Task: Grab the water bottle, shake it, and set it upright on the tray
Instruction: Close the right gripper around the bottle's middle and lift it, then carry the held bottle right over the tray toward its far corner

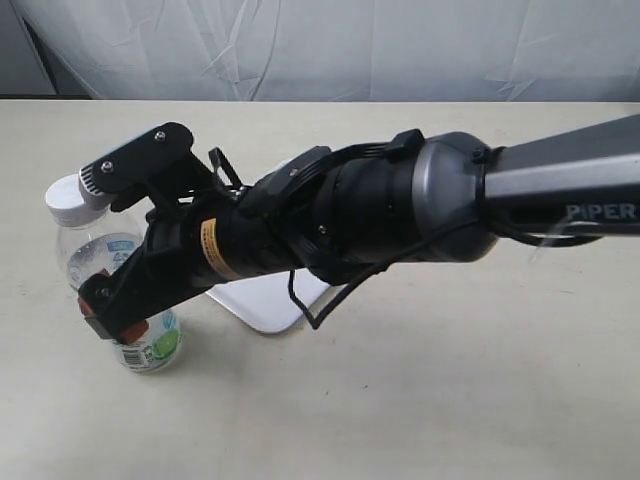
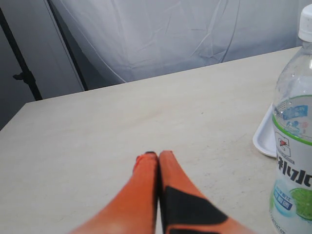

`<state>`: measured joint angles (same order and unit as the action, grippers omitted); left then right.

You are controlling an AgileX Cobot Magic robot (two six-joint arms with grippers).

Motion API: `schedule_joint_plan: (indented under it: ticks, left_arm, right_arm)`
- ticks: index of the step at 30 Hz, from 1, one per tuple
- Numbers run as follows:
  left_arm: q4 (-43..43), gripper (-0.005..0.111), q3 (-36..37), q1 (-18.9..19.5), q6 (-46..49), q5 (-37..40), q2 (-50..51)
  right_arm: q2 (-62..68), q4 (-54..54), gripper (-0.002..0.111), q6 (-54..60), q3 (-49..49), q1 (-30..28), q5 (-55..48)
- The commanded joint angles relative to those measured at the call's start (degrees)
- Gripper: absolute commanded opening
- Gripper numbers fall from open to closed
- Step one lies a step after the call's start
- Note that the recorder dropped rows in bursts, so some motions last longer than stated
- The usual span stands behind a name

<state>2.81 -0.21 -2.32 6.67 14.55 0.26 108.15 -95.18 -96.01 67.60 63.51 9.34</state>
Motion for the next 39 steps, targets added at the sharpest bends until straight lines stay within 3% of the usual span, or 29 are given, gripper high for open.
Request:
schedule_joint_plan:
  ticks: [1, 16, 17, 19, 20, 24, 31, 34, 39]
  left_arm:
    - [-0.27, 0.000, 0.21, -0.02, -0.15, -0.38, -0.26]
    - [-0.27, 0.000, 0.21, -0.02, -0.15, -0.38, -0.26]
    - [-0.27, 0.000, 0.21, -0.02, -0.15, -0.38, -0.26]
    - [-0.27, 0.000, 0.21, -0.02, -0.15, -0.38, -0.26]
    - [-0.27, 0.000, 0.21, -0.02, -0.15, -0.38, -0.26]
    - [-0.27, 0.000, 0.21, -0.02, -0.15, -0.38, -0.26]
    - [-0.27, 0.000, 0.21, -0.02, -0.15, -0.38, -0.26]
    - [-0.27, 0.000, 0.21, -0.02, -0.15, -0.38, -0.26]
    - [-0.27, 0.000, 0.21, -0.02, -0.15, -0.38, -0.26]
  right_arm:
    - [1.21, 0.41, 0.096, 0.15, 1.45, -0.04, 1.87]
    - [3.89, 1.35, 0.095, 0.27, 4.82, -0.04, 2.96]
    - [4.16, 1.35, 0.093, 0.27, 4.82, -0.04, 2.96]
    - [5.16, 1.35, 0.070, 0.27, 4.82, -0.04, 3.02]
    - [5.42, 1.35, 0.049, 0.27, 4.82, -0.04, 4.27]
    - [5.51, 1.35, 0.000, 0.07, 4.82, -0.04, 6.58]
    - [1.35, 1.40, -0.001, -3.18, 4.70, -0.04, 6.58]
    - [-2.55, -4.77, -0.001, -8.11, 4.33, -0.04, 5.84]
    - [-9.30, -4.77, -0.001, -10.64, -1.05, -0.15, -1.86]
